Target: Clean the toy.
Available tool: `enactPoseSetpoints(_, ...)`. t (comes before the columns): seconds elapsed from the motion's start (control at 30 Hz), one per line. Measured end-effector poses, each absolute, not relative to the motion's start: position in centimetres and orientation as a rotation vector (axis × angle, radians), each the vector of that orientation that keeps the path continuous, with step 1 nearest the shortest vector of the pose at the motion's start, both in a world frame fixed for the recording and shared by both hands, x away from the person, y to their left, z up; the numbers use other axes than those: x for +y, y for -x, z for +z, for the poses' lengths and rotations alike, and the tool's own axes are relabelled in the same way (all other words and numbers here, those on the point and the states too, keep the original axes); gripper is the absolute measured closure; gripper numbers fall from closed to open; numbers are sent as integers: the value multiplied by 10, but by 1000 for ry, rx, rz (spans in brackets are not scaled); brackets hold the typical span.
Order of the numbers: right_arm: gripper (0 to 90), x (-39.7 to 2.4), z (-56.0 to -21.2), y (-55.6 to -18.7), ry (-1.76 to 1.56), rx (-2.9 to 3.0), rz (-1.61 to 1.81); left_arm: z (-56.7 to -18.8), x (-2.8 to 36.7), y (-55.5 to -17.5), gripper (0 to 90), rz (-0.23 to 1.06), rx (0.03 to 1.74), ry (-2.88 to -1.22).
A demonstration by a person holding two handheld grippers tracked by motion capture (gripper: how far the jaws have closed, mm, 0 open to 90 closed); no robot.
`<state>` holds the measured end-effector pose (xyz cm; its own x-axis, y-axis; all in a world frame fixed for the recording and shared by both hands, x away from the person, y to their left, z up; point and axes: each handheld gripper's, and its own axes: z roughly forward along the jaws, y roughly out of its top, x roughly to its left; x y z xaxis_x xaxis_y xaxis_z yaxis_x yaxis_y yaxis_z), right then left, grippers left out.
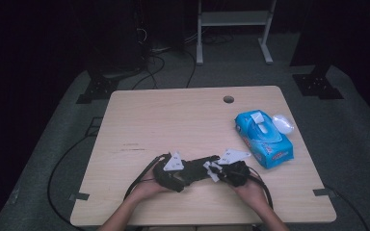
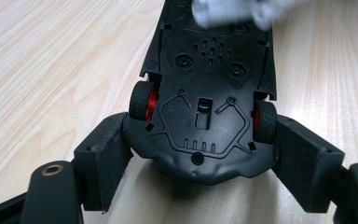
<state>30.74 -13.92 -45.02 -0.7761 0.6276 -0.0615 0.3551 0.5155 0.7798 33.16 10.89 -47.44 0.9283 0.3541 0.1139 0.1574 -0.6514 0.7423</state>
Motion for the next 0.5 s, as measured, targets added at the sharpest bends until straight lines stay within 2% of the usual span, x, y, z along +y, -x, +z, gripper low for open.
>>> enactPoseSetpoints(0.1, 805, -133, -451, -305, -758, 2455, 1138, -474, 110, -332, 241, 319, 361, -2288)
enactPoseSetpoints(0.23, 807, -157, -447, -313, -856, 2378, 1044, -474, 110, -332, 240, 311, 374, -2279)
enactPoseSetpoints(0.33, 807, -173, -448, -319, -965, 2375, 1106, -474, 110, -332, 240, 314, 372, -2279)
enactPoseSetpoints(0.5, 804, -150, -450, -317, -883, 2423, 1214, -474, 109, -332, 240, 321, 361, -2286)
